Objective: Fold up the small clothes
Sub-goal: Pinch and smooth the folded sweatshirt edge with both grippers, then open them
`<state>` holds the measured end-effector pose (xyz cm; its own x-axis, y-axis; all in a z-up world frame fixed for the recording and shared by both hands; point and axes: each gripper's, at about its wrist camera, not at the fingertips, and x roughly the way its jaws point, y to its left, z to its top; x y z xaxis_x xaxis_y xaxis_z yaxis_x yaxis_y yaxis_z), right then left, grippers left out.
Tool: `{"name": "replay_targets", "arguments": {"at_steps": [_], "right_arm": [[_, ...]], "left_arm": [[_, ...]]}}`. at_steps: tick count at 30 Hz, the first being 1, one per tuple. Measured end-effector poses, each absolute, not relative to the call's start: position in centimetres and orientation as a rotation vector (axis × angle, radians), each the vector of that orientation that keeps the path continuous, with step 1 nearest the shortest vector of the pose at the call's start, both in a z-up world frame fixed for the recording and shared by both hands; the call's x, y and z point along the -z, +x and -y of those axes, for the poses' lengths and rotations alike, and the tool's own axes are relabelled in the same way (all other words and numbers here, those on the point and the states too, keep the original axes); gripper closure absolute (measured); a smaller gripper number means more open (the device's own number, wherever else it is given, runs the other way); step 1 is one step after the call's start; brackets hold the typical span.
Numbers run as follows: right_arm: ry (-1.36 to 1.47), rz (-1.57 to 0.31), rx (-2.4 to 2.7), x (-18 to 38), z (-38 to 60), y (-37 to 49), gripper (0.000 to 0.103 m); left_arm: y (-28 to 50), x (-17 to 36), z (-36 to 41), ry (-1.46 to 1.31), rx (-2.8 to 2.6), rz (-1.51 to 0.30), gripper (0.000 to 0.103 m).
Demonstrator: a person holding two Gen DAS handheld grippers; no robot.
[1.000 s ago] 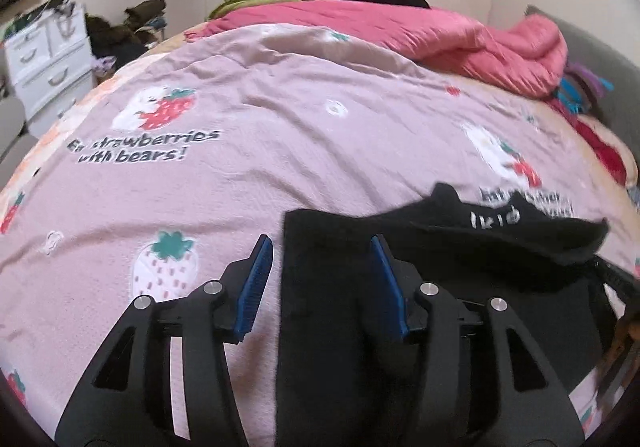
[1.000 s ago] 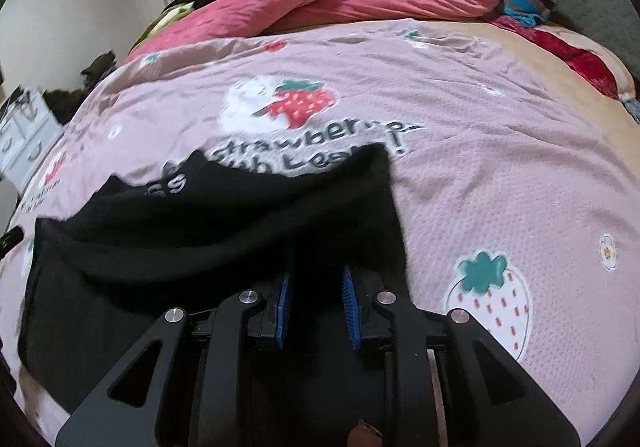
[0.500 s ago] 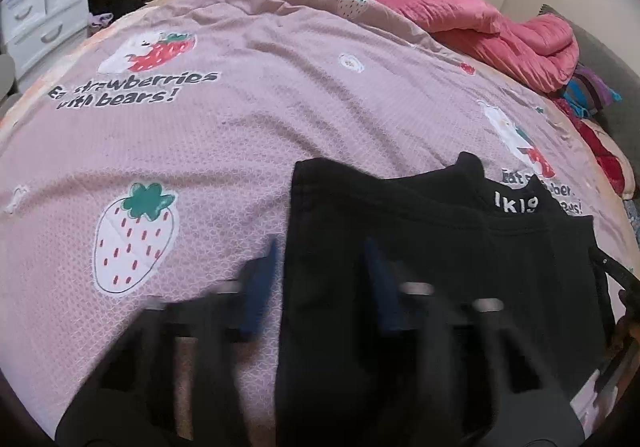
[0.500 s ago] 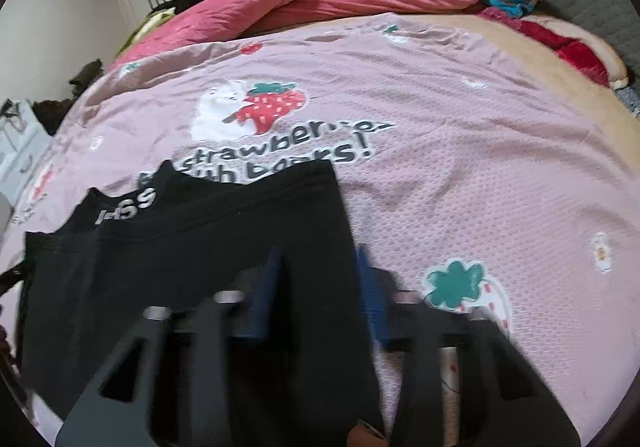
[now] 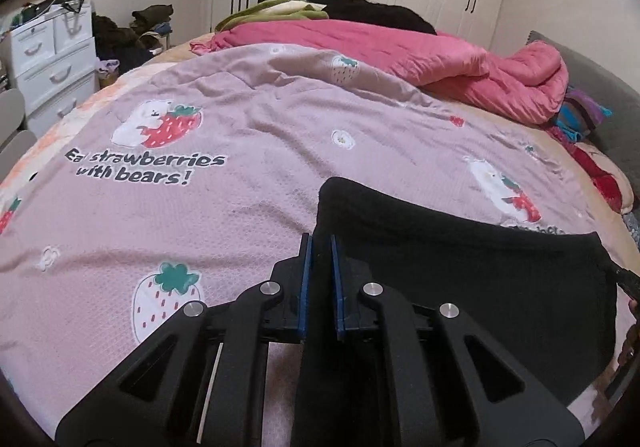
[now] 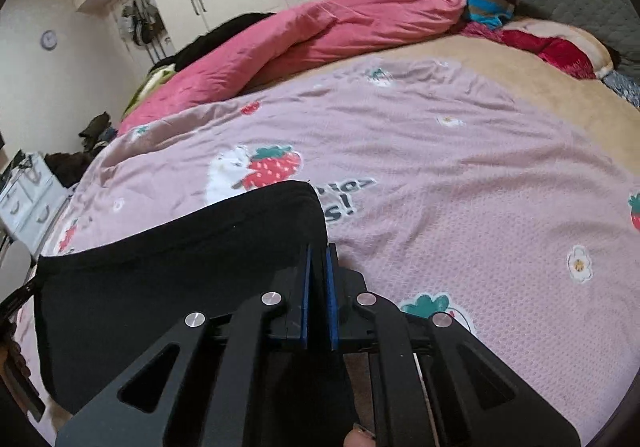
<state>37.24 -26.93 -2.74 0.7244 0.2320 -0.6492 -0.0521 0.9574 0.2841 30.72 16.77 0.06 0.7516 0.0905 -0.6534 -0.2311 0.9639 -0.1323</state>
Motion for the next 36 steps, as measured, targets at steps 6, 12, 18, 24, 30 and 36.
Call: {"name": "replay_targets", "arguments": {"at_steps": [6,12,18,24,30,36], "right_arm": [[0.228,-0.781,-0.130,4.1,26.5,37.7,0.097],[0.159,-0.808,-0.080,4.8,25.9,37.8,0.095],[0.159,-0.808,-0.057,4.1,26.5,36.8,0.085],[0.127,-0.789,-0.174,2.4,24.6,34.5,0.076],[0.015,-0.812,-0.294,2.2,21.5,31.3,0.067],[-0.059,-0.826,-0.338,2.9,20.4,28.8,0.059]], "left_arm": [[31.6,2.1,-18.2,-0.207,-0.243,-0.752,0.103],[31.1,2.3,-19.1,-0.259,-0.235,-0.770,0.103],[30.6,1.6,-17.0,-0.260,-0.170,-0.778,0.092],[29.5,1.2,-11.3,-0.182,-0.026,-0.824,0.070],[28.1,2.9,-7.8,-0.101,0.037,-0.914,0.061],[26.3,4.4,-7.7,-0.067,0.040,-0.950,0.055]]}}
